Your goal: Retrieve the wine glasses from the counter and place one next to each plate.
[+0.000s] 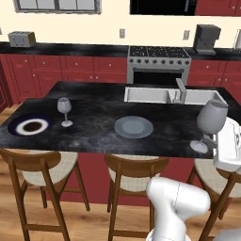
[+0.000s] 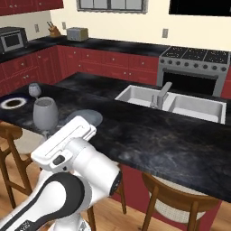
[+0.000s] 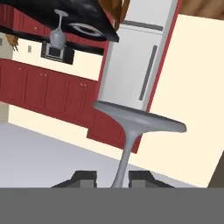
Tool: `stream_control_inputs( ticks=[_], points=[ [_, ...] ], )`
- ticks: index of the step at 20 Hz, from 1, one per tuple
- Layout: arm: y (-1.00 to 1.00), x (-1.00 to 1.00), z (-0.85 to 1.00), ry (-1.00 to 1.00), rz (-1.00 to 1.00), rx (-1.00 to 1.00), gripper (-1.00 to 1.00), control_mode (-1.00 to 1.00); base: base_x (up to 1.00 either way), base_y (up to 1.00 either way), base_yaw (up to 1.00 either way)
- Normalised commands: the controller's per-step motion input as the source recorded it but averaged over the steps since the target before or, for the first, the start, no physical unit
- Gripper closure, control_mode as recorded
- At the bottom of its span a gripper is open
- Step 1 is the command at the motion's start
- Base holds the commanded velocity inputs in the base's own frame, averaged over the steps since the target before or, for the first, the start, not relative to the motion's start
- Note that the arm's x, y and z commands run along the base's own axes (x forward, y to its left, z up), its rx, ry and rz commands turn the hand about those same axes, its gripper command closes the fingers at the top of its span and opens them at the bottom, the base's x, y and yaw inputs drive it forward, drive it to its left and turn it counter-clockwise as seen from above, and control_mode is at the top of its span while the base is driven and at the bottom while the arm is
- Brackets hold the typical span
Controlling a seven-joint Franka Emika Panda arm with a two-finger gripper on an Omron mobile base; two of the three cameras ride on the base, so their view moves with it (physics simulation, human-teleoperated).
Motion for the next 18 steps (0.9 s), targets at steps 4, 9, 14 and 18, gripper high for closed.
stream_control_inputs(
  ticks=[4, 9, 14, 18],
  points=[
    [-0.25, 0.96, 0.00, 0.12, -0.02, 0.00, 1.00, -1.00, 0.00, 0.00, 0.00],
    [-0.40, 0.83, 0.00, 0.03, 0.01, 0.00, 1.00, -1.00, 0.00, 0.00, 0.00],
    [-0.22, 0.91, -0.11, 0.02, 0.02, -0.11, 1.00, -1.00, 0.00, 0.00, 0.00],
    [-0.11, 1.00, -0.18, 0.13, 0.01, -0.15, 1.00, -1.00, 0.00, 0.00, 0.00]
  ],
)
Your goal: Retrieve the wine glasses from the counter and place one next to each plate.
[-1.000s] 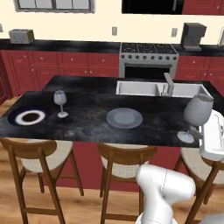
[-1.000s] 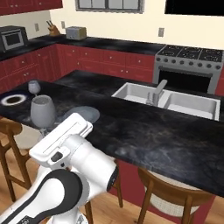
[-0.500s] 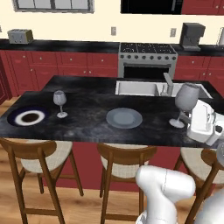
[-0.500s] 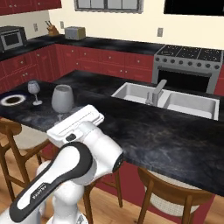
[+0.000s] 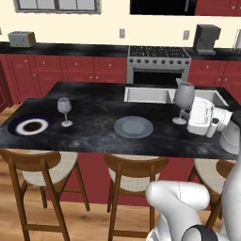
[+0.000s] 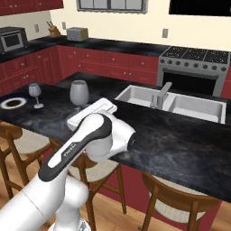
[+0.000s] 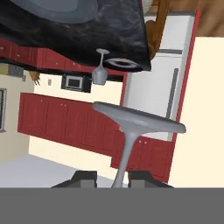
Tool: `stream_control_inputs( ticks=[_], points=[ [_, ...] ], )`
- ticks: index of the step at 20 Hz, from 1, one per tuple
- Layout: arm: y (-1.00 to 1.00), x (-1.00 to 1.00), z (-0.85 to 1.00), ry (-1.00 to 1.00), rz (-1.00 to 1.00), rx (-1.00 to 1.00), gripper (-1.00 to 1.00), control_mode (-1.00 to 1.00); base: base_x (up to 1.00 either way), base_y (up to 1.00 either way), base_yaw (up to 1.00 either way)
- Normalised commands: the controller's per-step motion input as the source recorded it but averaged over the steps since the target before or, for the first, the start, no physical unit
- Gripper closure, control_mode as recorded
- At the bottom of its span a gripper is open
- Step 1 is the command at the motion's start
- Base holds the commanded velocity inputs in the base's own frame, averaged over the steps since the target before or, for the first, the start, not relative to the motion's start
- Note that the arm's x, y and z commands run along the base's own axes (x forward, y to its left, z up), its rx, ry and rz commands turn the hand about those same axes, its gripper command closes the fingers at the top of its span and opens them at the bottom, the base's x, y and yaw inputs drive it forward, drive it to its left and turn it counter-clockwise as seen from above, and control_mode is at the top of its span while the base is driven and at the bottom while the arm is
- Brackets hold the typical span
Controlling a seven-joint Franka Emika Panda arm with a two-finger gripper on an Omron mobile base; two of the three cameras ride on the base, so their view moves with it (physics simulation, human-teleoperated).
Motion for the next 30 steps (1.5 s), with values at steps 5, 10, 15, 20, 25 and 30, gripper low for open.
stream_control_inputs(
  ticks=[5, 10, 15, 20, 25, 30],
  points=[
    [-0.38, 0.79, -0.21, 0.17, 0.07, -0.06, 1.00, -1.00, 0.00, 0.00, 0.00],
    [-0.35, 0.66, -0.31, 0.13, 0.09, -0.06, 1.00, -1.00, 0.00, 0.00, 0.00],
    [-0.04, 0.60, -0.31, 0.03, 0.08, -0.12, 1.00, -1.00, 0.00, 0.00, 0.00],
    [0.00, 0.34, -0.30, 0.00, 0.08, -0.14, 1.00, -1.00, 0.00, 0.00, 0.00],
    [0.03, 0.19, -0.34, 0.00, 0.08, -0.13, 1.00, -1.00, 0.00, 0.00, 0.00],
    [0.15, 0.28, -0.38, 0.00, 0.02, -0.07, 1.00, -1.00, 0.00, 0.00, 0.00]
  ],
)
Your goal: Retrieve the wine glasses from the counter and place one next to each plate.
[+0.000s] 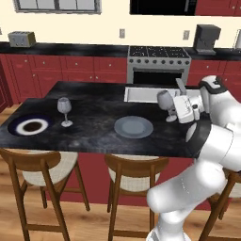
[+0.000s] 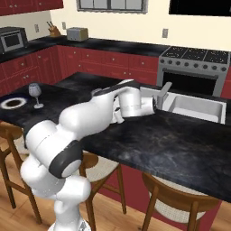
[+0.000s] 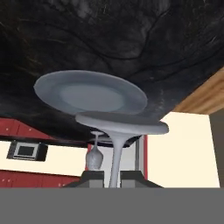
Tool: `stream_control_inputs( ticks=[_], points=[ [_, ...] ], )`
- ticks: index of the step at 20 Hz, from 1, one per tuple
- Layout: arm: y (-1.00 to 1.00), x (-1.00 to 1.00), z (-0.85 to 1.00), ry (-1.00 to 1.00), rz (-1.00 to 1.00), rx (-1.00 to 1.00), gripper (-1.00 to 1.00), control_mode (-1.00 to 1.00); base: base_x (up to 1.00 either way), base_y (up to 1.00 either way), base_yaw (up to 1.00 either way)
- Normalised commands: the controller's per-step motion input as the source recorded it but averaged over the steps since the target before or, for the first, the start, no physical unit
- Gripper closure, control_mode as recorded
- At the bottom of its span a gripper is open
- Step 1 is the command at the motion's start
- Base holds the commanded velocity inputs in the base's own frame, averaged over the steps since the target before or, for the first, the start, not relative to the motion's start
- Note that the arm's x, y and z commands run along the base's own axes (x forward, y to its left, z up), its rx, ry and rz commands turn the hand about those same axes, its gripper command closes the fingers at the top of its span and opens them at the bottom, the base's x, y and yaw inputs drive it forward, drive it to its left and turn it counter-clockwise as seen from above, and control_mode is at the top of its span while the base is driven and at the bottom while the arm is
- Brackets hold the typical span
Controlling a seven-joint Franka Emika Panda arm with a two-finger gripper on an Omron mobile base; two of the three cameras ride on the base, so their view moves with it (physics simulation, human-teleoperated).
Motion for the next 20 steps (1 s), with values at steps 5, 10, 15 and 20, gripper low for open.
stream_control_inputs(
  ticks=[5, 10, 15, 20],
  points=[
    [0.15, 0.27, -0.28, 0.00, 0.00, 0.00, 1.00, -1.00, 0.00, 0.00, 0.00],
    [0.04, 0.01, -0.17, 0.00, 0.00, 0.00, 1.00, -1.00, 0.00, 0.00, 0.00],
    [0.03, 0.01, -0.22, 0.00, 0.00, 0.00, 1.00, -1.00, 0.00, 0.00, 0.00],
    [0.05, 0.07, -0.25, 0.00, 0.00, 0.00, 1.00, -1.00, 0.00, 0.00, 0.00]
  ],
)
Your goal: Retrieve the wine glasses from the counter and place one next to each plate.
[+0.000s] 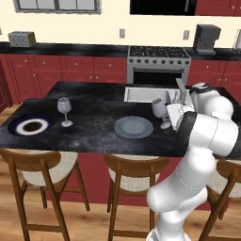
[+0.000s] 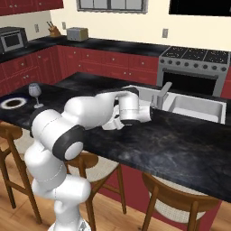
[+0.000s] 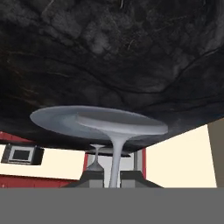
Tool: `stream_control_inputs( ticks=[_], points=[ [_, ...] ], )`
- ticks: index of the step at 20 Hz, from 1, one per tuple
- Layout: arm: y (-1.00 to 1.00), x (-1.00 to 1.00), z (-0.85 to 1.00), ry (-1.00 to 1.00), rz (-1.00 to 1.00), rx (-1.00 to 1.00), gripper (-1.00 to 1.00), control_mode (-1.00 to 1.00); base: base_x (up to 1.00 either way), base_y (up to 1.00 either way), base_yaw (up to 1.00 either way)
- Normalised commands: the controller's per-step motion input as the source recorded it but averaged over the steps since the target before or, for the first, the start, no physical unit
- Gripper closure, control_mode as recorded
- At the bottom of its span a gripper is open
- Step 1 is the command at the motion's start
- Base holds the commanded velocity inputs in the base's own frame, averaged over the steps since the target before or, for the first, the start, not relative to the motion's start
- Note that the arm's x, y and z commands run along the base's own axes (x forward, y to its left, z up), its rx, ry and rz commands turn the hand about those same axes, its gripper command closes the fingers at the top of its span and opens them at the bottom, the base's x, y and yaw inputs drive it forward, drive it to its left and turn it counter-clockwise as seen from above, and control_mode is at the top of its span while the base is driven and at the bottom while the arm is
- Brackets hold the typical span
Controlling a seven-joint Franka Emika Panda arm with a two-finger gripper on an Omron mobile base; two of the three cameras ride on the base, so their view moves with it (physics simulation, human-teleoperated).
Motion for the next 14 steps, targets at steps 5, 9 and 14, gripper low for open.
stream_control_inputs(
  ticks=[5, 9, 14],
  points=[
    [0.00, 0.07, -0.27, 0.00, 0.00, 0.00, 1.00, -1.00, 0.00, 0.00, 0.00],
    [0.00, 0.07, -0.26, 0.00, 0.00, 0.00, 1.00, -1.00, 0.00, 0.00, 0.00],
    [0.00, 0.08, -0.26, 0.00, 0.00, 0.00, 1.00, -1.00, 0.00, 0.00, 0.00]
  ],
)
